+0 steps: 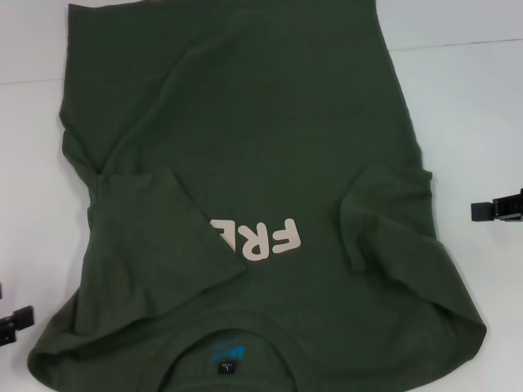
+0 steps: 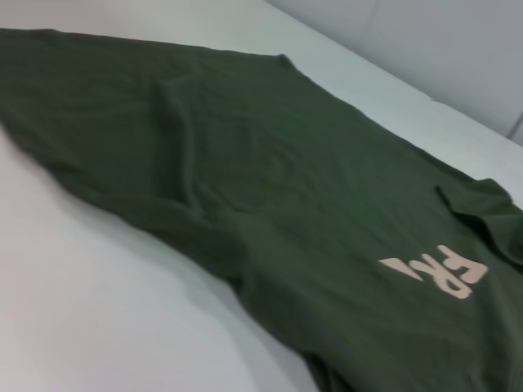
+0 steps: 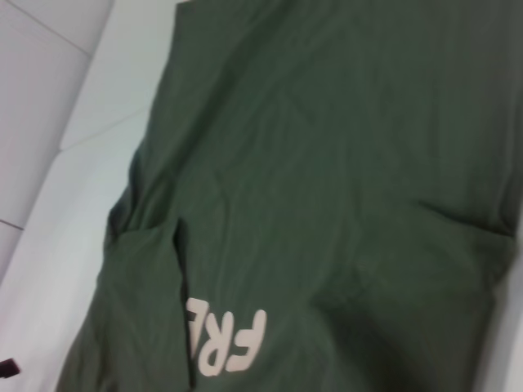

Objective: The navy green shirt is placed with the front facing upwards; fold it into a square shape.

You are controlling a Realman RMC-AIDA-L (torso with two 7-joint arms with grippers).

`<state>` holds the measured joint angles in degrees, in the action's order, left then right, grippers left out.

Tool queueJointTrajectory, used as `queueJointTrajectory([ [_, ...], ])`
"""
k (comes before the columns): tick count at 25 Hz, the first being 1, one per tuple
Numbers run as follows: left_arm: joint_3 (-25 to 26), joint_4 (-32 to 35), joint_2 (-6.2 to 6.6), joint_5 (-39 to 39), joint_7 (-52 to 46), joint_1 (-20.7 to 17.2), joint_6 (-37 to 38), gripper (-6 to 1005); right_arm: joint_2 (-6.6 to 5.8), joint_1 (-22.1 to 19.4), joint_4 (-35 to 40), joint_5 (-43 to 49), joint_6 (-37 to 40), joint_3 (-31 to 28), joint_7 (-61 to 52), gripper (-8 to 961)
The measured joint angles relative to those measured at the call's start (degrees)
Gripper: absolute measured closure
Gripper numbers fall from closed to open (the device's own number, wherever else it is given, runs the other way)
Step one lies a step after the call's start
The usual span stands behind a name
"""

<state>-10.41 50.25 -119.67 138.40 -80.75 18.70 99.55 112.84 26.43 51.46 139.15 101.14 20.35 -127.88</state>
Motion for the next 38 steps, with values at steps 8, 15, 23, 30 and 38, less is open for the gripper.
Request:
queueJointTrajectory([
  [8, -1.71, -1.43, -0.49, -0.11, 0.32, 1.47, -0.38, 186, 0.61, 1.14, -1.59, -1.36, -0.37, 0.68, 2.34, 899],
  [15, -1.73, -1.47, -1.17, -0.15, 0.47, 1.56, -0.41, 186, 0.71, 1.96, -1.63, -1.44, -0.32, 0.84, 2.43, 893],
  [23, -1.72, -1.48, -1.43, -0.15, 0.68, 1.67, -0.41, 186, 1.15, 4.21, -1.84, -1.31, -0.30, 1.79, 2.13, 533],
  [30, -1.72, -1.47, -1.71, -0.15, 1.25, 1.84, -0.17, 185, 1.80, 7.60, -2.28, -1.00, -1.63, 8.39, -0.54, 252],
  [38, -1.71, -1.50, -1.88, -0.15, 1.29, 1.86, -0.14, 185, 2.35, 12.34, -0.97, -0.47, -5.07, 19.21, -3.69, 246],
])
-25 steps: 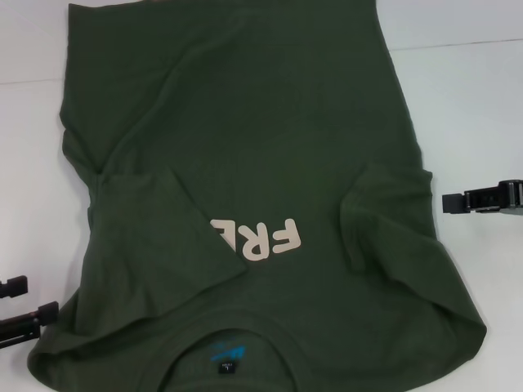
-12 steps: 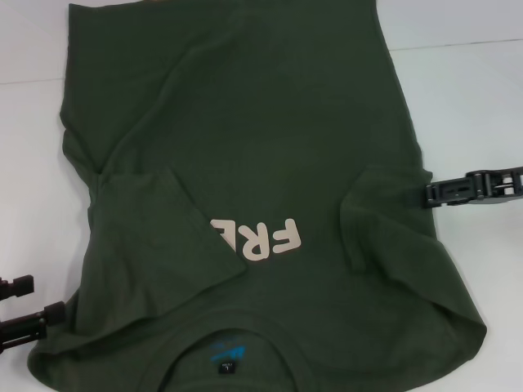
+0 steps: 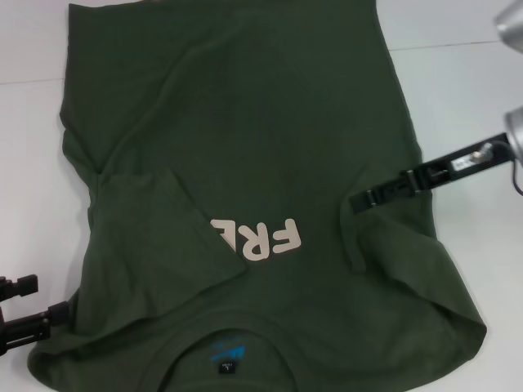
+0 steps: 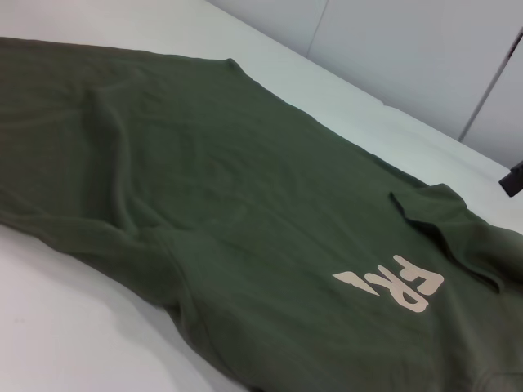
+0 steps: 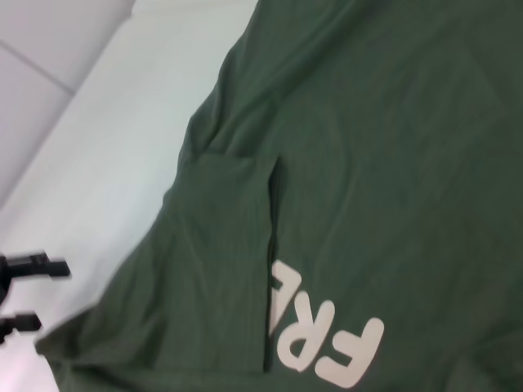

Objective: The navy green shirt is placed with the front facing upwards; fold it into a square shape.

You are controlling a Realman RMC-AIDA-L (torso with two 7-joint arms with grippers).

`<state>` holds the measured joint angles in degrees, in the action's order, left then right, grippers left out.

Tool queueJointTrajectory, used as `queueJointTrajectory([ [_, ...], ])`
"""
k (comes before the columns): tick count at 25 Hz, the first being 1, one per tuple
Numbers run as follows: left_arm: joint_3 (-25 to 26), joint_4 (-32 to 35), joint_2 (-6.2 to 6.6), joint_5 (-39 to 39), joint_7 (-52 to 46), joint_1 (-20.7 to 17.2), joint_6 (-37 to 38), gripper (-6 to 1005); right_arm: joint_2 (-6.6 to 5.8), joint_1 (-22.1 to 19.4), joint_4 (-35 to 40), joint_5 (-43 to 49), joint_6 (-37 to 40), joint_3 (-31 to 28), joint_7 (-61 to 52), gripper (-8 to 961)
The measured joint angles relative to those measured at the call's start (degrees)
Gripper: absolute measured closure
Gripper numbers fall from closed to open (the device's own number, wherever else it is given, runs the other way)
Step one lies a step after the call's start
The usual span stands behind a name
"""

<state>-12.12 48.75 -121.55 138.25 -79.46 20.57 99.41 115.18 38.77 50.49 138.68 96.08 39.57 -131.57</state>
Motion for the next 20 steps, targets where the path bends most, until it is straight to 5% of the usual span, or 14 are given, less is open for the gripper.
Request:
queueJointTrajectory([
  [10, -0.08, -0.90, -0.10, 0.00, 0.02, 0.05, 0.13, 185, 0.13, 6.78, 2.60, 8.00, -1.29, 6.87, -5.30, 247],
  [20, -0.10, -1.40, -0.09, 0.00, 0.10, 0.13, -0.22, 185, 1.37, 8.04, 2.53, 8.50, -3.22, 14.88, -5.08, 257],
])
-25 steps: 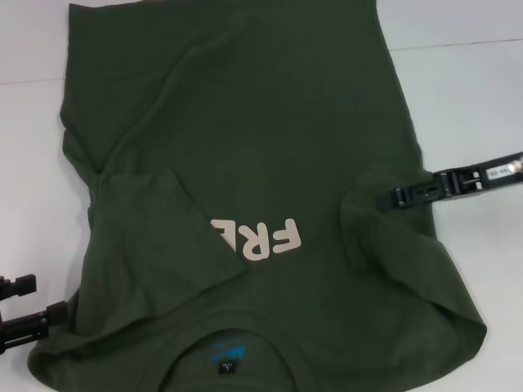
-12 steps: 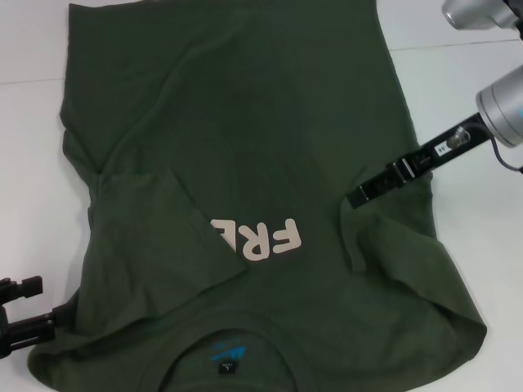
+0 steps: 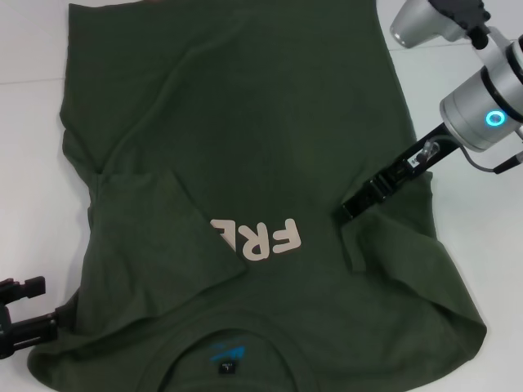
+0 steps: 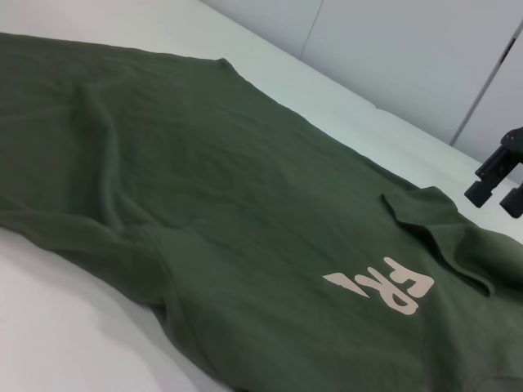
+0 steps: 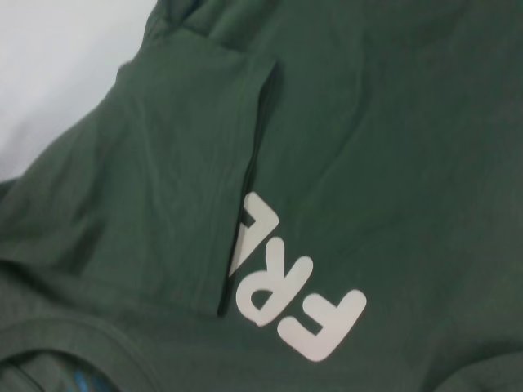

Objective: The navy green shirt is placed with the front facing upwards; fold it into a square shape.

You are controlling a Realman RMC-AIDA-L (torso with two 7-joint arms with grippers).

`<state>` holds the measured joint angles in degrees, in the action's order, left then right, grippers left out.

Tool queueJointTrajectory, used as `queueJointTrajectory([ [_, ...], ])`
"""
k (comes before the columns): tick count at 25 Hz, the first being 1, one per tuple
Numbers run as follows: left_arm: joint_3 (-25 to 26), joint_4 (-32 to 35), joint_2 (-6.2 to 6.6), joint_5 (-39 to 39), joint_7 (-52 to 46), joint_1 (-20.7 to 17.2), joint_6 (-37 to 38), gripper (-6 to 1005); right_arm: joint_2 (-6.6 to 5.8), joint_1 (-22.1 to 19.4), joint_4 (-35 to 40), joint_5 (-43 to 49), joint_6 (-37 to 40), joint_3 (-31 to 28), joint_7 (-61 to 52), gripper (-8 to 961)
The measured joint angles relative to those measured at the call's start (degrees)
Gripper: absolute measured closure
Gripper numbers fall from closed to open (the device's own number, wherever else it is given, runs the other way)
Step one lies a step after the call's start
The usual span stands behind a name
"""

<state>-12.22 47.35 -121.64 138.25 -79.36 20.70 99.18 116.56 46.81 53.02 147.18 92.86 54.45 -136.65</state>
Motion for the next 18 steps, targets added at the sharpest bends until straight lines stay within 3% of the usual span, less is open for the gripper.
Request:
queueJointTrajectory([
  [13, 0.00, -0.82, 0.00, 0.00, 0.00, 0.71, -0.35, 186, 0.66, 0.56, 1.55, 1.28, 0.49, 7.49, 1.30, 274],
  [18, 0.00, -1.59, 0.00, 0.00, 0.00, 0.83, -1.42, 186, 1.57, 1.13, 2.08, 4.38, 0.56, 10.90, 1.30, 281],
])
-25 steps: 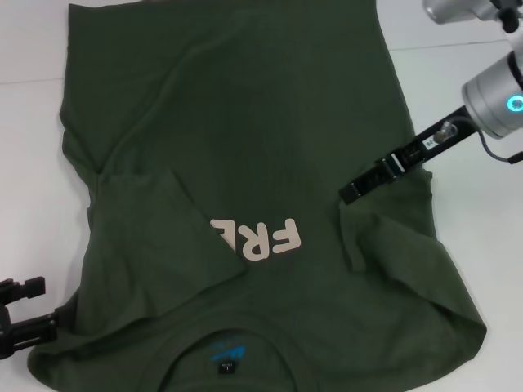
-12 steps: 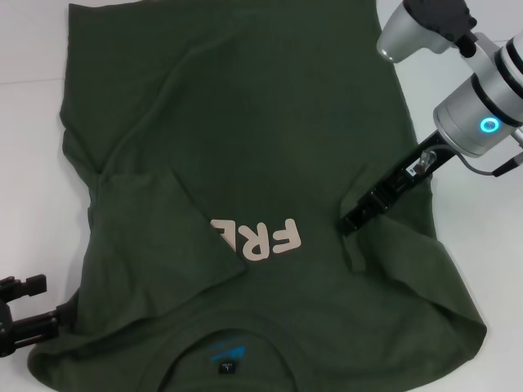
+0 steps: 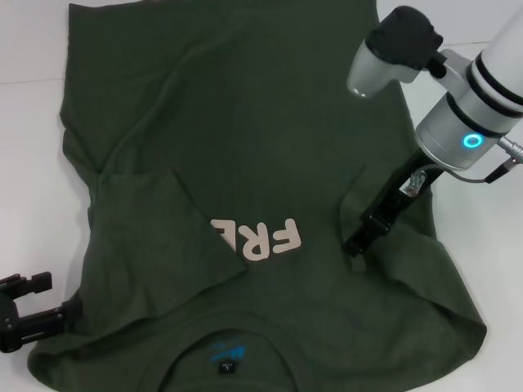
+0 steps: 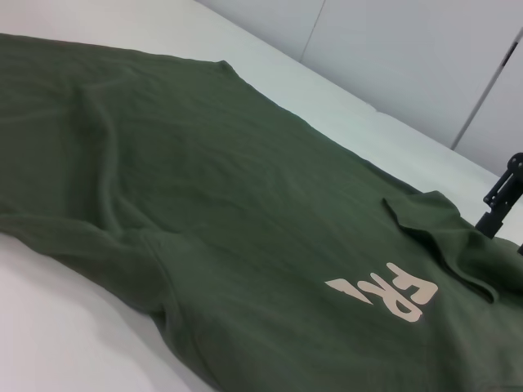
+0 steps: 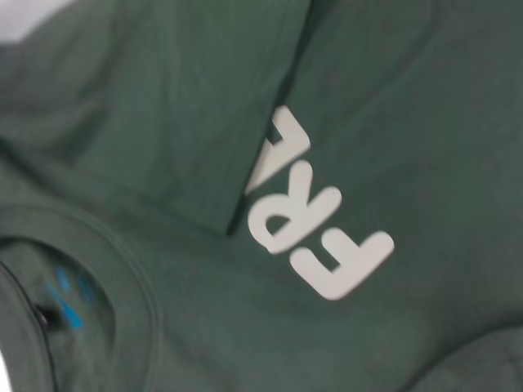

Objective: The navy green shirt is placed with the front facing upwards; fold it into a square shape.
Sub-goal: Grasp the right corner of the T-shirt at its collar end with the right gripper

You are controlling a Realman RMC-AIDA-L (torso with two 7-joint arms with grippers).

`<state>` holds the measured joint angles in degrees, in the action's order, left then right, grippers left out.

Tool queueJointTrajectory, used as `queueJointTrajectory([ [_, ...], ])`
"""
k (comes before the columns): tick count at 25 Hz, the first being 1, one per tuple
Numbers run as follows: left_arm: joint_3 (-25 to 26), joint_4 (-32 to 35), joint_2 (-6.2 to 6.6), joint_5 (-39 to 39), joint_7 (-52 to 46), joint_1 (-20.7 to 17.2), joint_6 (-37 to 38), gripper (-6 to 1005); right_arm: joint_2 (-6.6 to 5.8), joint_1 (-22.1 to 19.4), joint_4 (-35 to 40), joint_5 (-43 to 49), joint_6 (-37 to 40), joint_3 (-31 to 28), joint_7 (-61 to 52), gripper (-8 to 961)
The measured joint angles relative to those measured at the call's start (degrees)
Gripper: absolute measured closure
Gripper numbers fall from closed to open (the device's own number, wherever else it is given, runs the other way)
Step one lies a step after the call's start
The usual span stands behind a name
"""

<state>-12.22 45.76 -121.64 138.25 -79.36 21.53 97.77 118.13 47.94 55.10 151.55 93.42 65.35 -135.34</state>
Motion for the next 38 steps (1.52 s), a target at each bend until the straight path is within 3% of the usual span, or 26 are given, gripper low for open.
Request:
queueJointTrajectory([
  [11, 0.31, -1.47, -0.06, 0.00, 0.00, 0.07, -1.47, 185, 1.28, 1.04, 0.83, 3.66, -0.26, 3.30, 0.04, 296],
  [38, 0.46, -1.82, -0.18, 0.00, 0.42, 0.09, -2.16, 186, 1.88, 1.32, 0.14, 5.99, -2.77, 14.35, -6.33, 304],
])
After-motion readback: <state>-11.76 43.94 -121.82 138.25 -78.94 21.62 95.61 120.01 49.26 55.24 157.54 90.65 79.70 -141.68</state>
